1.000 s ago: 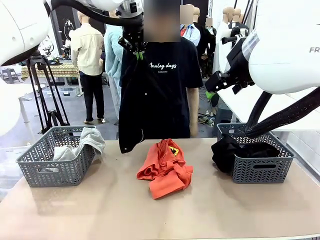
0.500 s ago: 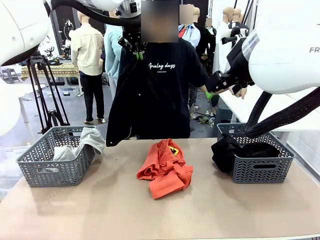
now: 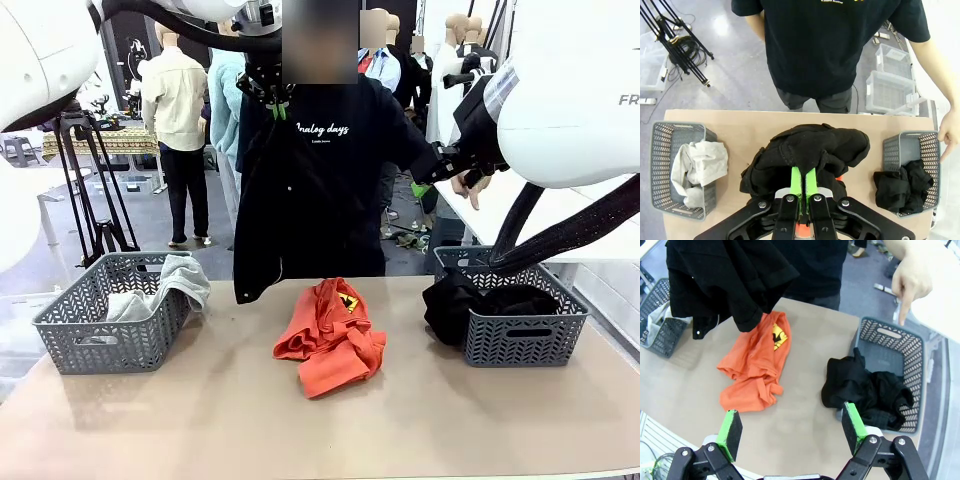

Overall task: Sort the tops and bottoms.
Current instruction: Sort the clothes according to human instructions.

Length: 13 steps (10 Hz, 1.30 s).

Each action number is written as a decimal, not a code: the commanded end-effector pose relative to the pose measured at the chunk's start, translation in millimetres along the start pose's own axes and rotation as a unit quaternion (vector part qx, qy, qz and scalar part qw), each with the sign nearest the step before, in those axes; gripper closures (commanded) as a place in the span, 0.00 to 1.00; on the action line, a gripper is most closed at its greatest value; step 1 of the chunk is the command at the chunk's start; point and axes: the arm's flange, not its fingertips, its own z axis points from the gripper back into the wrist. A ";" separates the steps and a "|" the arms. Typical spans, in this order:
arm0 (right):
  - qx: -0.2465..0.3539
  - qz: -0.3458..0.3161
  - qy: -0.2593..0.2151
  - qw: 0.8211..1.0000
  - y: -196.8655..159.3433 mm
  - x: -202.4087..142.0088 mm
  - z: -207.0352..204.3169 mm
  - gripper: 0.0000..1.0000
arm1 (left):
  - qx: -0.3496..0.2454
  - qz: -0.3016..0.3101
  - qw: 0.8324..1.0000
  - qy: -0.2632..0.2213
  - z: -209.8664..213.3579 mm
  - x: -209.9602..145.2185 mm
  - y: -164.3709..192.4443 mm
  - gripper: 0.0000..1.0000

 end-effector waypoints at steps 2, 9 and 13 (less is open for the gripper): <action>0.002 -0.002 0.002 1.000 -1.3 -4.5 -1.8 0.00 | -0.002 0.004 1.000 -0.002 7.6 -0.2 4.0 1.00; 0.002 -0.002 0.002 1.000 -1.3 -4.5 -1.8 0.00 | -0.002 0.004 1.000 -0.002 7.6 -0.2 4.0 1.00; -0.045 -0.056 -0.002 0.997 -21.4 -24.3 53.6 0.00 | -0.002 0.004 1.000 -0.002 7.6 -0.2 4.0 1.00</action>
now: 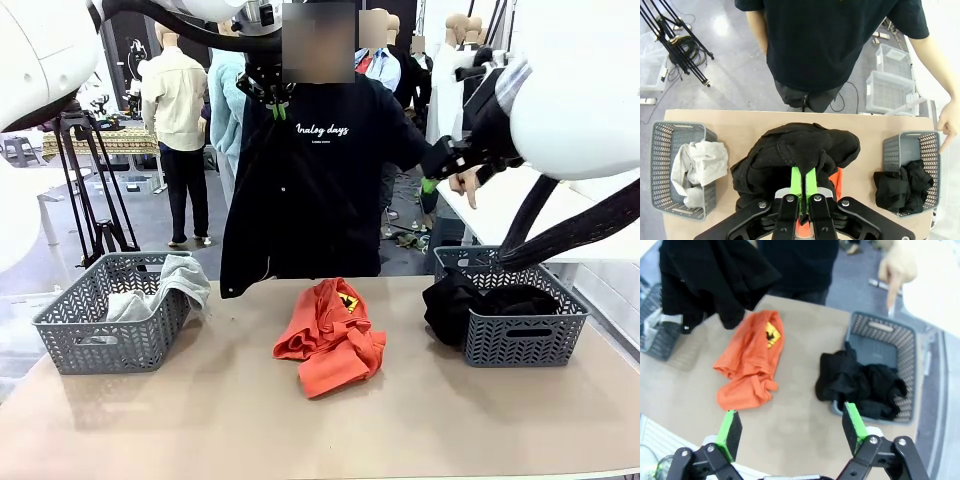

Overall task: Sort the tops and bottoms.
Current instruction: Sort the clothes according to human instructions.

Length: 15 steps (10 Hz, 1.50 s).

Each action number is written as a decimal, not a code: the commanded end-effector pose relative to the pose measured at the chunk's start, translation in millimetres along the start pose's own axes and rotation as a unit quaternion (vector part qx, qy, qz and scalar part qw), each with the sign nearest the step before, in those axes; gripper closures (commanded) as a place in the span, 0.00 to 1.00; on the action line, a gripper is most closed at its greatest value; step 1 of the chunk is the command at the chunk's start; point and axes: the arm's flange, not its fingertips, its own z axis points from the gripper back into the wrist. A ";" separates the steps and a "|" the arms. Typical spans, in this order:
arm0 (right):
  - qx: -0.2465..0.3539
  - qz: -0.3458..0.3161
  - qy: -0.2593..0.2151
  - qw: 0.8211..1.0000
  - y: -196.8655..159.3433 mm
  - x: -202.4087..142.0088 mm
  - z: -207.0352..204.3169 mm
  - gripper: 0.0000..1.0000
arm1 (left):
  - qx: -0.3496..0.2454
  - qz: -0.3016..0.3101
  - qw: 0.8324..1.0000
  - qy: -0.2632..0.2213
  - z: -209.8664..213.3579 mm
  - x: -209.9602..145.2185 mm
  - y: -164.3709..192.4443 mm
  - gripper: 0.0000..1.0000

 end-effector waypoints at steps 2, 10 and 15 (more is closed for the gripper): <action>-0.031 -0.073 -0.017 0.997 -33.3 -42.1 80.1 0.00 | 0.000 0.000 1.000 0.000 0.0 0.0 0.0 1.00; -0.019 -0.123 -0.036 0.992 -67.0 -67.3 116.2 0.00 | -0.159 0.078 0.984 0.008 41.2 40.1 -98.4 1.00; -0.019 -0.123 -0.036 0.992 -67.0 -67.3 116.2 0.00 | -0.207 0.127 0.970 0.029 15.3 -21.8 -115.2 1.00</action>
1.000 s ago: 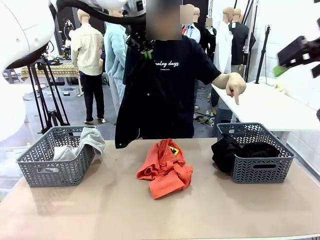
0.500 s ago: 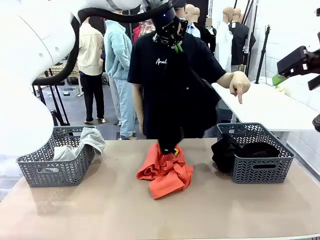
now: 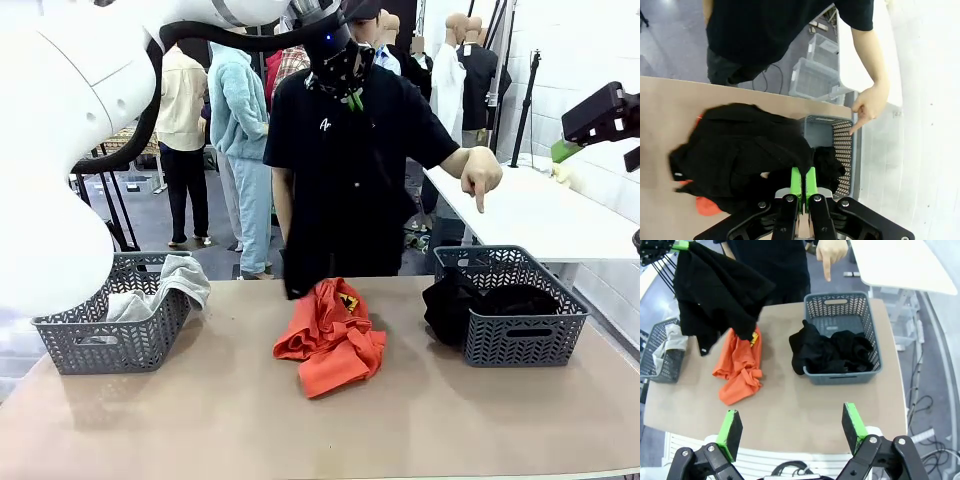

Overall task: Sort the tops and bottoms.
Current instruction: Sort the clothes according to human instructions.

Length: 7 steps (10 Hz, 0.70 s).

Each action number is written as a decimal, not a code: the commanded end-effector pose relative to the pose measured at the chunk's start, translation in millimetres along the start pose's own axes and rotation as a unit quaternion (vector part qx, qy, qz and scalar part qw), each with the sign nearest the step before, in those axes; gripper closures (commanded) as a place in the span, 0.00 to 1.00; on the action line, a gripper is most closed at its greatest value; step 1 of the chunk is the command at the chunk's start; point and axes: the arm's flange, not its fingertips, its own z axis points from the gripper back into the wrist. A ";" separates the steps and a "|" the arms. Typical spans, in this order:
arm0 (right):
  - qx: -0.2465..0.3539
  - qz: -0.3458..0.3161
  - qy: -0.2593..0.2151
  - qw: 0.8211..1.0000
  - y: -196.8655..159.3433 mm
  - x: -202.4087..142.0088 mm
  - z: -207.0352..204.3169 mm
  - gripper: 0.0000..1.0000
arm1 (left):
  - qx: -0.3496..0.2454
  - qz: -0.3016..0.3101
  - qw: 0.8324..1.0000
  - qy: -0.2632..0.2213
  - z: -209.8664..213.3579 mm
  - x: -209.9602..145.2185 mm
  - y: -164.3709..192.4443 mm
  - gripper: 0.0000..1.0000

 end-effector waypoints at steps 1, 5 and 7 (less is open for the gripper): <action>-0.001 0.004 0.006 1.000 -0.1 -0.5 -1.0 0.00 | -0.085 0.031 0.996 -0.021 -12.9 3.2 -52.9 1.00; -0.001 0.004 0.006 1.000 -0.1 -0.5 -1.0 0.00 | -0.229 0.079 0.970 -0.013 -29.0 14.6 -151.1 1.00; -0.001 0.004 0.006 1.000 -0.1 -0.5 -1.0 0.00 | -0.253 0.120 0.960 0.005 -30.5 1.4 -165.9 1.00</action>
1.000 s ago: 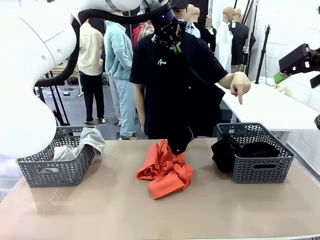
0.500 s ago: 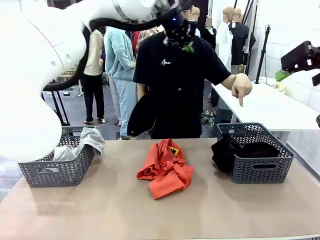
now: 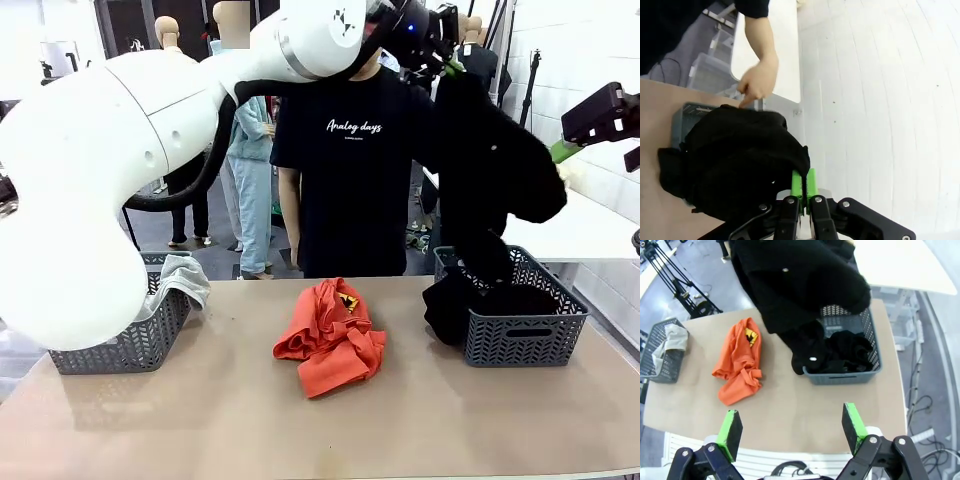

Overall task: Sort the tops and bottoms.
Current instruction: Sort the clothes according to human instructions.

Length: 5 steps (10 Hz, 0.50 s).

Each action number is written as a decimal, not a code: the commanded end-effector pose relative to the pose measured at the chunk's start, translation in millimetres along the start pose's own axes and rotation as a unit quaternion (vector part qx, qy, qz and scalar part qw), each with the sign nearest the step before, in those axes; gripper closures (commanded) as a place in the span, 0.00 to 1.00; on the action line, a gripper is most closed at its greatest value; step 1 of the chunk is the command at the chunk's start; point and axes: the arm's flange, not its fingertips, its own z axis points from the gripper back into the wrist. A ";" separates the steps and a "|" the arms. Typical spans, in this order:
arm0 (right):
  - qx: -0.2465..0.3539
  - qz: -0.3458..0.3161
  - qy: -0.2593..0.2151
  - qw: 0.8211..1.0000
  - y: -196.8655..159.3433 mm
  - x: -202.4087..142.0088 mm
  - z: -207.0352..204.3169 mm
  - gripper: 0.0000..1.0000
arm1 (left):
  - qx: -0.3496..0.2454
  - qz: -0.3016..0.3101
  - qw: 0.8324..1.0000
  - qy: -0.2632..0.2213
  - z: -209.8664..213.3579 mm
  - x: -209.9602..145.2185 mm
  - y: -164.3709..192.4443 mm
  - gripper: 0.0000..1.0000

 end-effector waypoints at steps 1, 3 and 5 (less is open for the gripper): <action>0.000 0.004 0.006 1.000 -0.4 -0.4 -0.8 0.00 | 0.016 -0.018 1.000 -0.009 3.1 6.2 2.8 1.00; 0.000 0.004 0.006 1.000 -0.4 -0.4 -0.8 0.00 | 0.016 -0.018 1.000 -0.009 3.1 6.2 2.8 1.00; 0.000 0.004 0.006 1.000 -0.4 -0.4 -0.8 0.00 | 0.016 -0.018 1.000 -0.009 3.1 6.2 2.8 1.00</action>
